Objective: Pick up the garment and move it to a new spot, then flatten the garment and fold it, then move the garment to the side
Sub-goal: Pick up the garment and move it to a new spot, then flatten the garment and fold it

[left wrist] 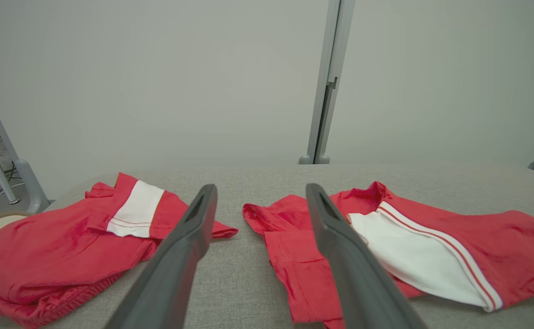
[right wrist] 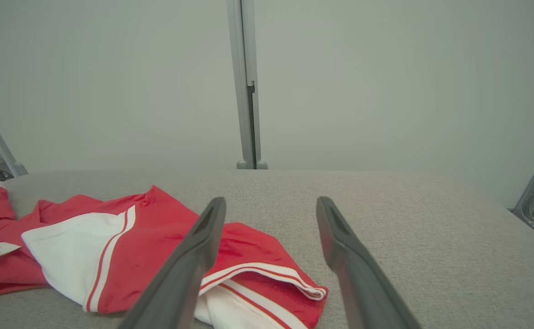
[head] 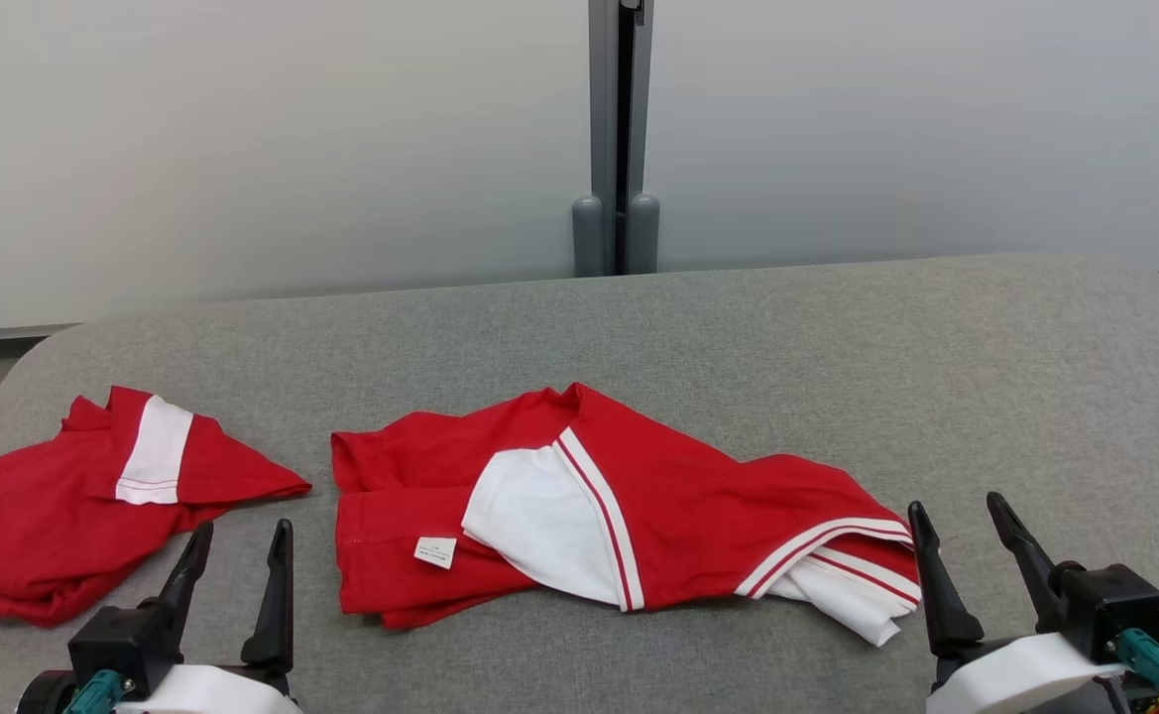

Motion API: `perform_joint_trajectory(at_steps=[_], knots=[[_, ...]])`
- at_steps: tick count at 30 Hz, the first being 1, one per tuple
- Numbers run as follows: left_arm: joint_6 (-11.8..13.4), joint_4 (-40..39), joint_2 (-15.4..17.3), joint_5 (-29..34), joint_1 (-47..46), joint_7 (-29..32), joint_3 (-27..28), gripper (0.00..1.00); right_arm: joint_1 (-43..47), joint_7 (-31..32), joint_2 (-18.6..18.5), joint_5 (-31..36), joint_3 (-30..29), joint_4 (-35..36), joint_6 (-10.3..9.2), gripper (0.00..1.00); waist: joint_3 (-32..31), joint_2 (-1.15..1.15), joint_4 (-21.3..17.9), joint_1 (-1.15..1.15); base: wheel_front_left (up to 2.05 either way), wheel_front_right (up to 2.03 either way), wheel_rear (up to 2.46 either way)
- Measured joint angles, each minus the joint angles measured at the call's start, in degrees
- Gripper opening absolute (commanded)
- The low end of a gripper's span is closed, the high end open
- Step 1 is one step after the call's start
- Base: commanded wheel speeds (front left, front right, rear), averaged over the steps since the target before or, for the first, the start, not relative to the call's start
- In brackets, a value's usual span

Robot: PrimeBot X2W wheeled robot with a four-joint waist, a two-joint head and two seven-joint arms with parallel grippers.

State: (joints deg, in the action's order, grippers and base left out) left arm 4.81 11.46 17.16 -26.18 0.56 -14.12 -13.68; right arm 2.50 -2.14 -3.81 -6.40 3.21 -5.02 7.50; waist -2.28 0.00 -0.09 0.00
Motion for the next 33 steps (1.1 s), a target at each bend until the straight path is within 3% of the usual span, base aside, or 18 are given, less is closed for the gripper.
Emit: perform_joint_trajectory(at_steps=[24,28,33], knots=[[2.08,-2.52,0.91,0.16,1.49,1.51,-0.52,1.0,0.75,1.18,0.27,-0.04,0.51,0.34,0.0,1.0,-0.89,0.0,0.66,0.0,0.0,0.0,0.0],[1.91,-2.93,0.89,0.2,0.54,1.78,-1.36,1.0,0.31,2.24,-0.53,0.16,3.75,-0.78,0.0,1.0,-0.32,0.0,1.74,0.0,0.0,0.0,0.0],[1.53,-3.42,0.1,0.91,-2.63,1.7,-2.55,1.0,-1.59,4.94,-1.85,0.34,12.66,-4.66,0.0,1.0,1.13,0.0,4.16,0.0,0.0,0.0,0.0]])
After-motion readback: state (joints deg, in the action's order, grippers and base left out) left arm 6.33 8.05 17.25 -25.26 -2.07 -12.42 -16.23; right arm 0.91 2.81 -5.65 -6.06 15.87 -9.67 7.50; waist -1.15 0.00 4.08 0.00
